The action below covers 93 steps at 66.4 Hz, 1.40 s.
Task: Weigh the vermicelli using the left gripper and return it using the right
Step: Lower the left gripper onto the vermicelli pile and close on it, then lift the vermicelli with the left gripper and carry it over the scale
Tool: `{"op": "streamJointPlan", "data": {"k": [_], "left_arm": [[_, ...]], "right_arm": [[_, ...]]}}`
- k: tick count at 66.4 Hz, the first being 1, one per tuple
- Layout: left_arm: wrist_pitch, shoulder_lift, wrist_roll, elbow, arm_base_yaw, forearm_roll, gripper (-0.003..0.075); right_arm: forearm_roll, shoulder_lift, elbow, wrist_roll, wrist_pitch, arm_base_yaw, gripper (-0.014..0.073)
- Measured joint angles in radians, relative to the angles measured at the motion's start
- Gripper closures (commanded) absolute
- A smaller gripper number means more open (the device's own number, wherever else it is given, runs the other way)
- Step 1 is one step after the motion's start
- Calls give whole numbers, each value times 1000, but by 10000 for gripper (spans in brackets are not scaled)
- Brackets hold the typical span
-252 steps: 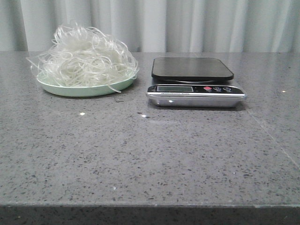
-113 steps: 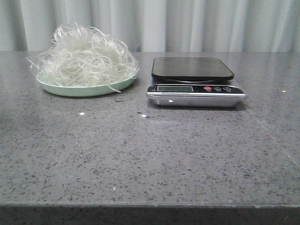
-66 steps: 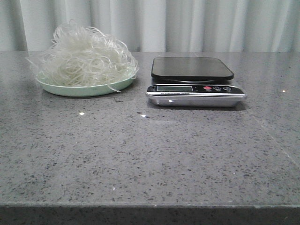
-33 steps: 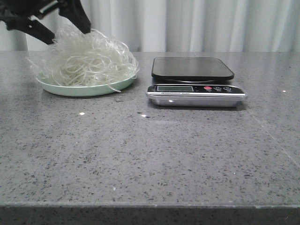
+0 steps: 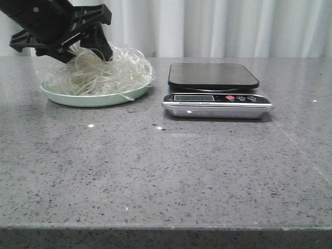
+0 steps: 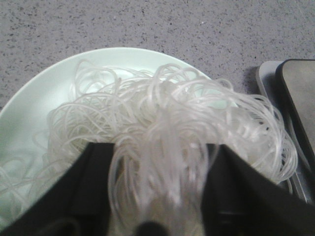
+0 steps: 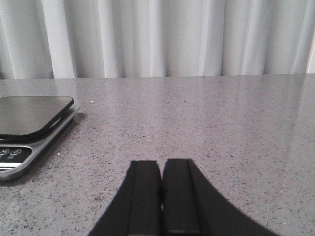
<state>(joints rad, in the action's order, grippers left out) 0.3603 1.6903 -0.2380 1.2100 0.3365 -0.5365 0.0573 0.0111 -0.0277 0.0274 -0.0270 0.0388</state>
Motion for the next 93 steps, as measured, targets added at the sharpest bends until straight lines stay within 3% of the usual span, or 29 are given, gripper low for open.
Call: {"op": "streamJointPlan", "data": {"k": [6, 45, 63, 77, 93], "left_arm": [[-5, 0, 0, 0, 0, 0, 594], [-5, -95, 0, 4, 0, 2, 586], [33, -176, -1, 132, 14, 10, 586], [22, -185, -1, 261, 103, 11, 586], [-91, -185, -1, 299, 234, 18, 586]], "right_arm": [[0, 0, 0, 0, 0, 0, 444], [0, 0, 0, 0, 0, 0, 444], [0, 0, 0, 0, 0, 0, 444], [0, 0, 0, 0, 0, 0, 444], [0, 0, 0, 0, 0, 0, 444]]}}
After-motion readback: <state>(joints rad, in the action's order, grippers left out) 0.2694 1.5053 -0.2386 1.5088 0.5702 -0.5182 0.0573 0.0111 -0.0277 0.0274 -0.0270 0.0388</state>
